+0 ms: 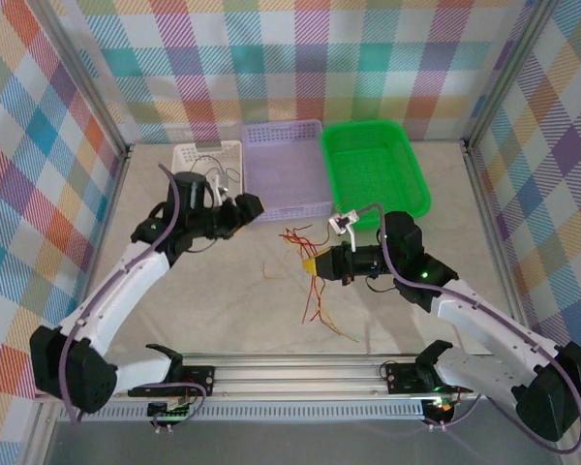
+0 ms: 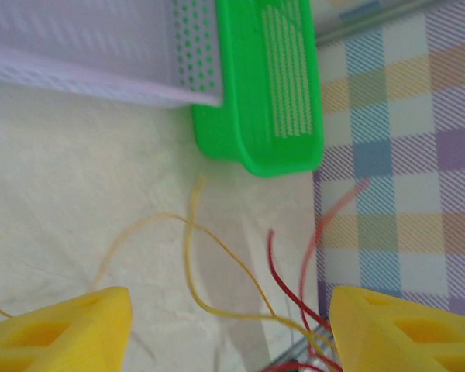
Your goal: Untangle the cables
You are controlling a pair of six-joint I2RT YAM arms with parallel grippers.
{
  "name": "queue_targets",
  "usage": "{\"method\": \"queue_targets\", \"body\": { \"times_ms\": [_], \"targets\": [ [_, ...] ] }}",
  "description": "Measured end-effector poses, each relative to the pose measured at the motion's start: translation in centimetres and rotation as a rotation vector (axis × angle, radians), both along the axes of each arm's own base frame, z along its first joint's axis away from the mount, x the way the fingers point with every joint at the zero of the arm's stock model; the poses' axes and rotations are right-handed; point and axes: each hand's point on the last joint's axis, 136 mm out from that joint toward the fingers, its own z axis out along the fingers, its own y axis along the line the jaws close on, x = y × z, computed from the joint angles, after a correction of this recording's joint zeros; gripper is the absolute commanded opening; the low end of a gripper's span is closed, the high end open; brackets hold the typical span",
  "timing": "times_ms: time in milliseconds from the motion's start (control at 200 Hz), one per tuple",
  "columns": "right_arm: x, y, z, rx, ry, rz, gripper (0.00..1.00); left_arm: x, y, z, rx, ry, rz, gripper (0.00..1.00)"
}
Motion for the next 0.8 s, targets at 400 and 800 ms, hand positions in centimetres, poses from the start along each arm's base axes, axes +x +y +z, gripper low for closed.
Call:
{"method": "queue_targets", "body": {
  "times_ms": [400, 800],
  "targets": [
    [0.0, 0.6, -0.3, 0.013, 0.029, 0.043, 0.00, -4.9, -4.4, 0.4, -0.184, 0.018, -0.083, 0.62],
    [0.5, 1.0, -1.7, -0.019, 0.036, 0.050, 0.00, -7.4, -6.9, 2.5, -0.297, 0.017, -0.154, 0.36]
  ]
}}
